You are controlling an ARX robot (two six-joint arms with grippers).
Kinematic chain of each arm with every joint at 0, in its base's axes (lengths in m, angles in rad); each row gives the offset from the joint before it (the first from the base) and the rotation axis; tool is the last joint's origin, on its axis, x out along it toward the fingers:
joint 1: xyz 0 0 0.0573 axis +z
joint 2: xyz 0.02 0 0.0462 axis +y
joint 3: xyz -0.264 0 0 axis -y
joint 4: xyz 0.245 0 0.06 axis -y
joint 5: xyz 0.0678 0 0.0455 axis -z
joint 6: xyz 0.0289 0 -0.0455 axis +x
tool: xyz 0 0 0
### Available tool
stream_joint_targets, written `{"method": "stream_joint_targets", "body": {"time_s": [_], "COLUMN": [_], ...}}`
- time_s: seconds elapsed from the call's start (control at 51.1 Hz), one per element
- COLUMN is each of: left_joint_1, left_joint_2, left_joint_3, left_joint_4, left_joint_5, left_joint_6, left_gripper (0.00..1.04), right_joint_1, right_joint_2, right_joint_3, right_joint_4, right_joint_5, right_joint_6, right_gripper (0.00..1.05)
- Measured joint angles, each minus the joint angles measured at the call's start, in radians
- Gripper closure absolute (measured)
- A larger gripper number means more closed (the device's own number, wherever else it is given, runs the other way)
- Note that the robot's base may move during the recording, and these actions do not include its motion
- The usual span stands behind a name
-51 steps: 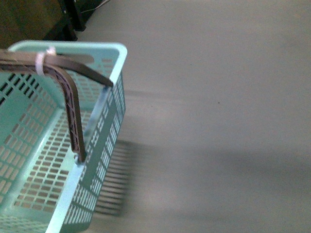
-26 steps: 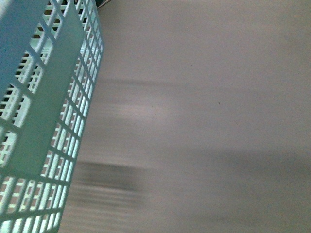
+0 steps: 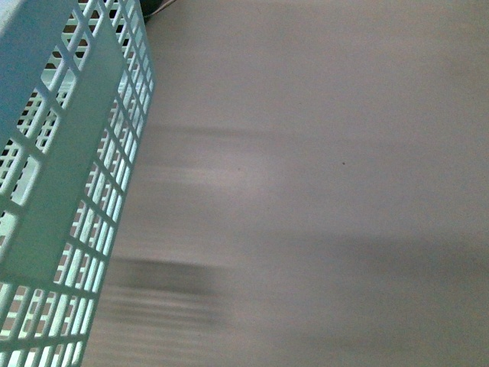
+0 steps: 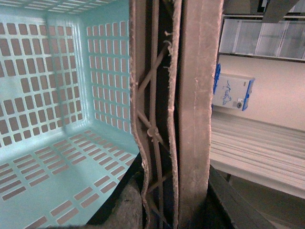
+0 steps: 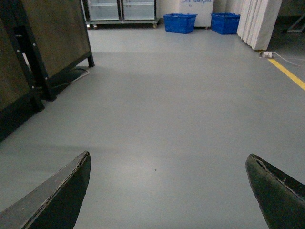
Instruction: Pick mango and avocado into basket
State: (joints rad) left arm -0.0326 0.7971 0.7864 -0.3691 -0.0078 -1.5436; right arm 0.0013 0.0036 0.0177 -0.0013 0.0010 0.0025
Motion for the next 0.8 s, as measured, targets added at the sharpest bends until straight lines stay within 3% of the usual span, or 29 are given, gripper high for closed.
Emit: {"method": "stream_joint_targets", "body": {"time_s": [0.803], "left_joint_1": [0.000], "left_joint_2": [0.000], "left_joint_3": [0.000], "left_joint_4": [0.000], "left_joint_5": [0.000], "left_joint_6": [0.000], "left_gripper": [0.84], "right_joint_1": [0.000], "right_joint_2": [0.000], "right_joint_3": [0.000], "right_joint_4": [0.000], "right_joint_5": [0.001], "right_joint_6": [0.000], "right_gripper": [0.09]}}
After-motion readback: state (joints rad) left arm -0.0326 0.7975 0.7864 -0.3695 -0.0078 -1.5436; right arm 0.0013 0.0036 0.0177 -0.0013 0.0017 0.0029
